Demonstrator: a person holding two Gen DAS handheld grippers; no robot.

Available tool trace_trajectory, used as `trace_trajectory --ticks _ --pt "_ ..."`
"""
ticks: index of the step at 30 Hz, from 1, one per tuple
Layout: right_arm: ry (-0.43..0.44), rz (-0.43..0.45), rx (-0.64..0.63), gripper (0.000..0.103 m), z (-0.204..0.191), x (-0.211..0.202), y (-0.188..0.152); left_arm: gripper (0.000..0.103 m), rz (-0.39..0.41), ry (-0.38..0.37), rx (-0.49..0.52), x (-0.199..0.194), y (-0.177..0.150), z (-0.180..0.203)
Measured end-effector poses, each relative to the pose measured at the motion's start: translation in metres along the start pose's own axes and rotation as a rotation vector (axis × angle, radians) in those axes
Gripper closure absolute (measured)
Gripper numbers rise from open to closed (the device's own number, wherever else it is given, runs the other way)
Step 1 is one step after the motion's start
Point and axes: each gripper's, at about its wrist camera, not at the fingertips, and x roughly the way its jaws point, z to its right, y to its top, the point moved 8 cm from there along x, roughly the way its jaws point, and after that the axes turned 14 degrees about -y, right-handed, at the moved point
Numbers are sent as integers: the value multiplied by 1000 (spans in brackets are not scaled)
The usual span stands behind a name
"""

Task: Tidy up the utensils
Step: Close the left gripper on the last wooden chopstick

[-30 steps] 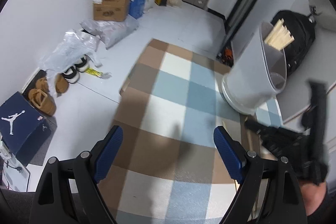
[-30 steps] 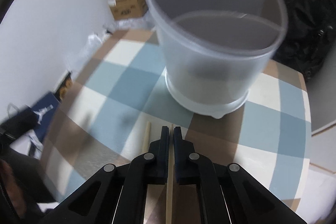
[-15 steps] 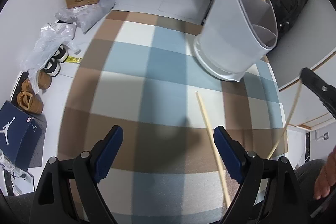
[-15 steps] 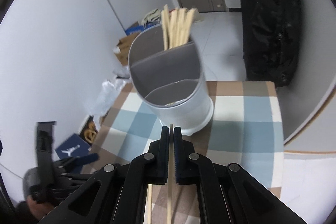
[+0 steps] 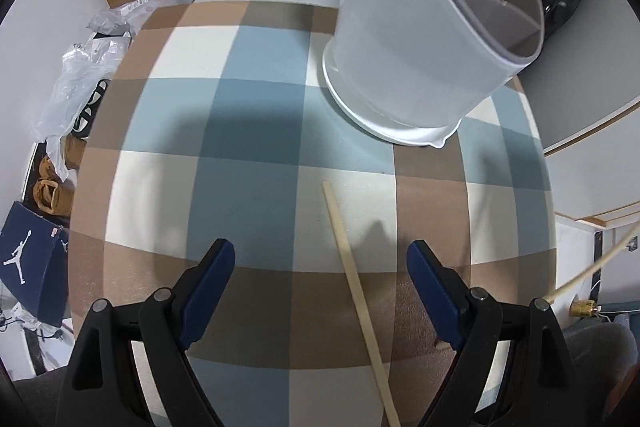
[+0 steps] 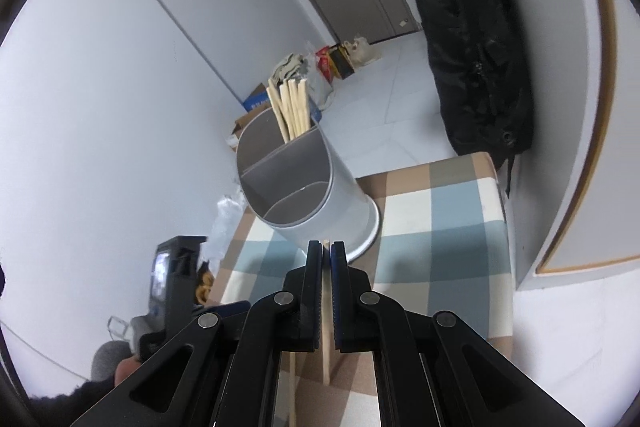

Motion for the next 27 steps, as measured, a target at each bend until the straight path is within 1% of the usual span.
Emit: trace_trajectory --ticks 1,2,3,7,9,10,11,12,13,14,17,21,27 --pt "6 4 6 100 2 -2 0 25 -13 6 -7 2 -1 0" --pt "9 8 10 100 5 -4 0 35 -21 6 -14 5 -1 1" --pt "11 14 12 100 7 -6 0 41 -25 7 -21 6 -2 1" --pt "17 31 22 100 15 -14 2 48 -38 24 -34 9 -3 0" --pt "22 35 29 100 19 -16 2 58 -43 40 -25 9 -2 1" --pt "21 35 29 100 20 -16 2 61 -45 54 -22 10 -1 1" --pt "20 36 29 100 21 -15 1 67 -48 67 -23 10 0 1" --pt "20 37 28 100 22 -16 1 81 -49 76 -27 10 1 0" --pt "19 37 29 100 23 -16 0 89 -52 72 -33 10 2 0" --pt "21 36 32 100 23 -16 0 100 -59 55 -44 11 3 0" --pt "26 36 40 100 25 -16 0 101 -57 18 -69 13 5 0" --pt "30 39 53 100 28 -16 1 101 -35 9 -69 10 6 0" --pt "31 50 41 100 26 -17 0 101 35 15 -50 -6 11 7"
